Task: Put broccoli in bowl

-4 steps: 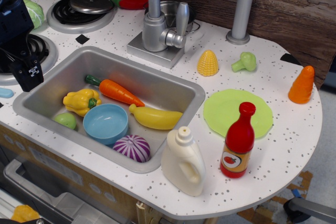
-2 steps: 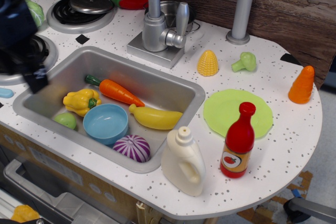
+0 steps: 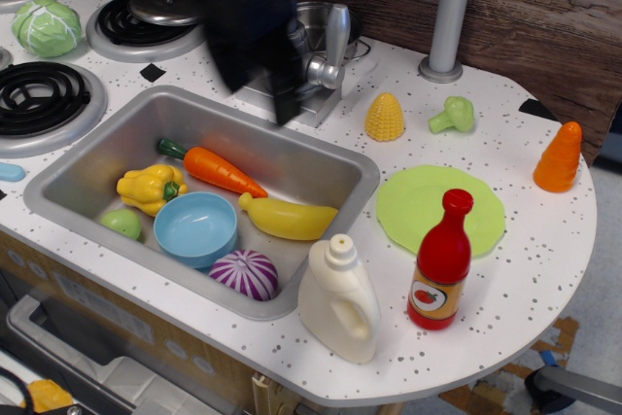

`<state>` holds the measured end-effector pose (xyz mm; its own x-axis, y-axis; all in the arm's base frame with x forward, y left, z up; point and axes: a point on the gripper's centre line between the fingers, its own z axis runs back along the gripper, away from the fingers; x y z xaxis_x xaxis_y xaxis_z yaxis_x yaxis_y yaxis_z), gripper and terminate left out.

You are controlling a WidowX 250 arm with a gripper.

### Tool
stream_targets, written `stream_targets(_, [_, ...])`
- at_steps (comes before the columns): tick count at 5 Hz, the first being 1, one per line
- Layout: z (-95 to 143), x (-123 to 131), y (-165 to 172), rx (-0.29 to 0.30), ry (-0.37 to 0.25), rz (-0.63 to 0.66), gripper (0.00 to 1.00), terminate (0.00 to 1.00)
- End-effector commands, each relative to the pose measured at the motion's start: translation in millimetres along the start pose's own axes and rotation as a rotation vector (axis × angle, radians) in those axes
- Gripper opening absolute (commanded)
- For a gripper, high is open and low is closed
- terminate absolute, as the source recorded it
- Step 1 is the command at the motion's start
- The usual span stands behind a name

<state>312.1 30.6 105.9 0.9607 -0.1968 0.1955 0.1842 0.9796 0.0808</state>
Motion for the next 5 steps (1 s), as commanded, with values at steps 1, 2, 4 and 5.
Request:
stream_targets(1, [29,63,-49,0.021,-0.068,0.070,1.00,0.00])
stream_targets(2, [28,93,-70,0.035,-0.085,0.071,1.00,0.00])
stream_targets(4, [-19,131,-64,0.029,-0.149,0.027,1.00,0.00])
stream_targets(5, [-40,143,-57,-0.009,-0.156,-0.005,1.00,0.00])
